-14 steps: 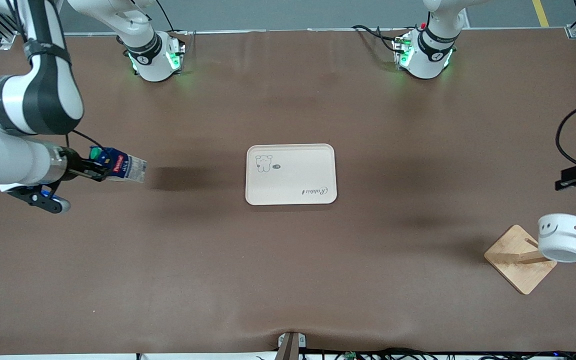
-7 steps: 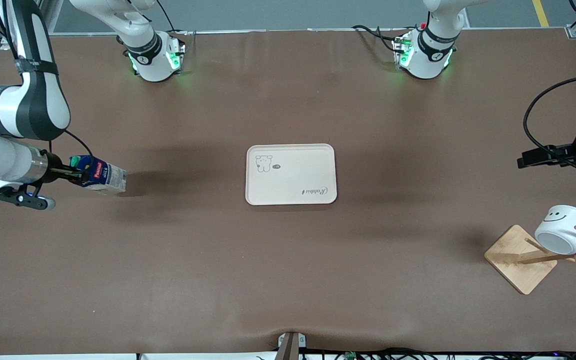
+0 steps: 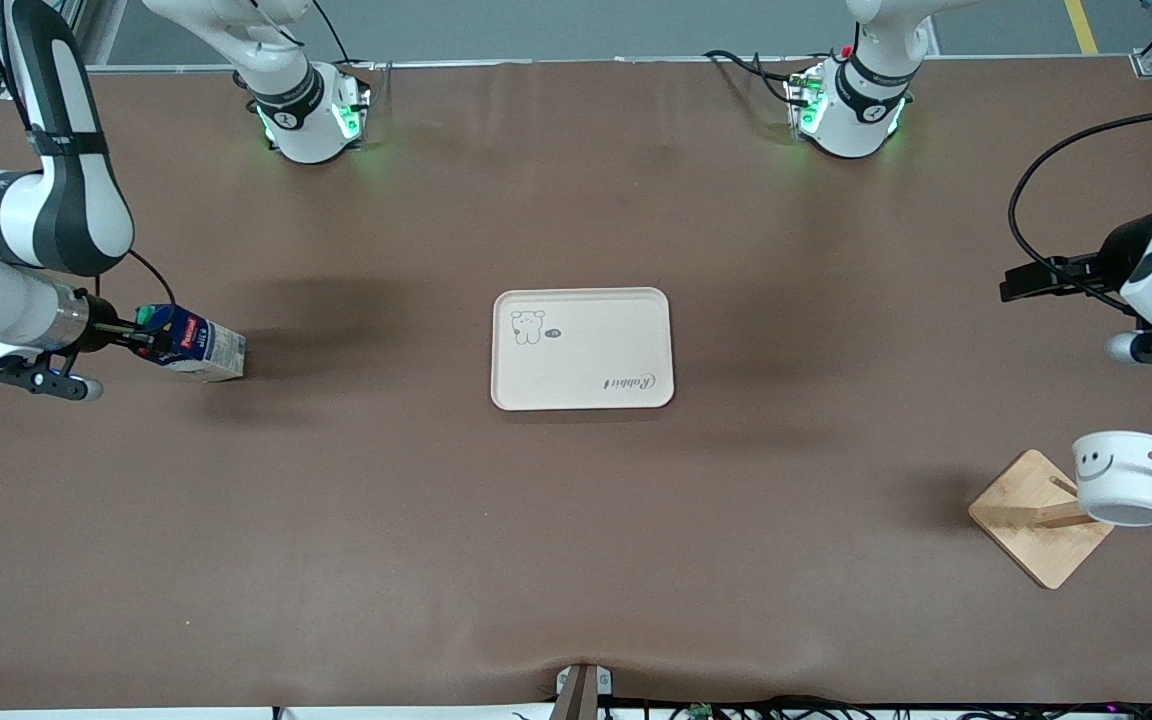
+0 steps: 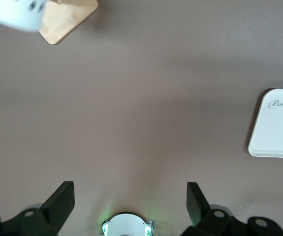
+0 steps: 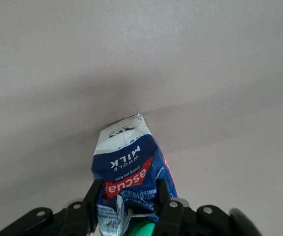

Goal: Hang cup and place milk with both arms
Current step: 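Lower the milk carton onto the table with the right gripper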

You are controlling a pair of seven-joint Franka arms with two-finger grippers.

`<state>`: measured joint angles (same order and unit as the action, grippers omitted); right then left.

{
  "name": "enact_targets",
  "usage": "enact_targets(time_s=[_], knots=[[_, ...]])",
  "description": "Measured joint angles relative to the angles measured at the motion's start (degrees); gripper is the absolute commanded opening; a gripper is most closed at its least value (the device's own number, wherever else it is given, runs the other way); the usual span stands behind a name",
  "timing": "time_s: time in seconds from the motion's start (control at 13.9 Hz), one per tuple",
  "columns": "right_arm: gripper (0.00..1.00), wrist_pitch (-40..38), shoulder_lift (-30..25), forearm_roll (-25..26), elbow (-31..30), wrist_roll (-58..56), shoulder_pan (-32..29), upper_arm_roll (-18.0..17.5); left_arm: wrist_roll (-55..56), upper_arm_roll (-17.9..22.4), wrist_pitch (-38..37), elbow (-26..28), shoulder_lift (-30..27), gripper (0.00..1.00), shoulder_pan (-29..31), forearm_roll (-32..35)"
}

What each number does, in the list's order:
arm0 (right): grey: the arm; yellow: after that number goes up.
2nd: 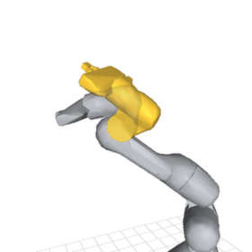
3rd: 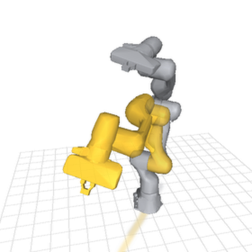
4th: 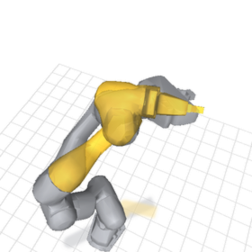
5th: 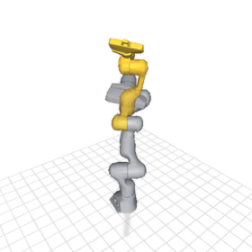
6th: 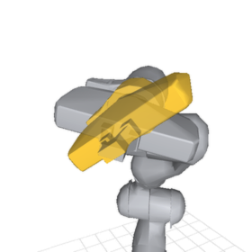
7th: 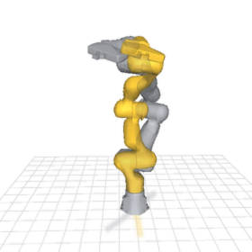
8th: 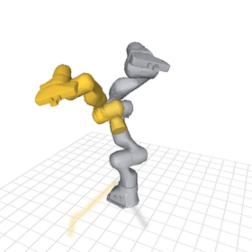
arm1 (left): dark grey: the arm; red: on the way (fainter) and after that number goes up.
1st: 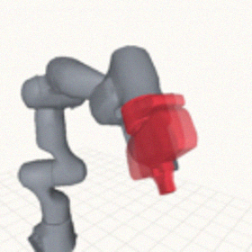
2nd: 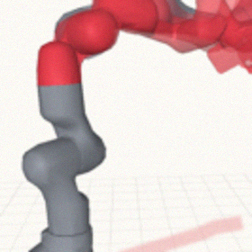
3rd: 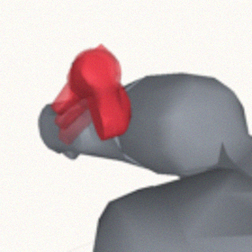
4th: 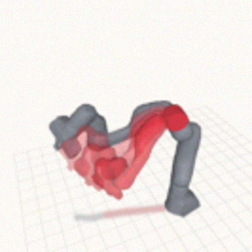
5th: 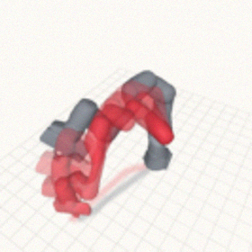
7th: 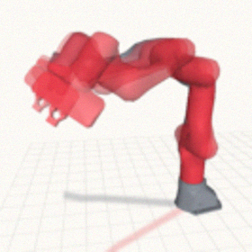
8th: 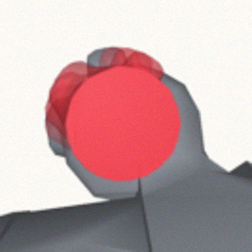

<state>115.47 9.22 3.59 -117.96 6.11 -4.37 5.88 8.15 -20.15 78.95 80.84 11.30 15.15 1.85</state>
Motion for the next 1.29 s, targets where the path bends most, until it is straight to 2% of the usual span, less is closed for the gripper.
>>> enact_targets(time_s=[0.07,0.14,0.22,0.43,1.29], knots=[[0.52,0.0,-0.1,0.0,-0.3,0.0,0.0,0.0,0.0,-0.2,1.5,2.6,-1.6,1.0,0.0,0.0],[0.77,0.0,-0.1,0.0,-0.4,0.0,0.0,0.0,0.0,-0.5,2.9,5.1,-3.3,1.0,0.0,0.0],[0.93,0.0,-0.1,0.0,-0.5,0.0,-0.1,0.0,0.0,-0.7,3.8,7.0,-4.7,1.0,0.0,0.0],[0.95,-0.3,-0.1,0.0,-0.6,0.0,-0.1,0.0,0.0,-1.3,4.9,8.8,-6.4,1.0,0.0,0.0],[1.0,-1.6,-0.1,0.0,-0.8,0.0,-0.1,-0.1,0.0,-1.3,5.4,8.9,-6.4,1.0,0.3,0.0]])
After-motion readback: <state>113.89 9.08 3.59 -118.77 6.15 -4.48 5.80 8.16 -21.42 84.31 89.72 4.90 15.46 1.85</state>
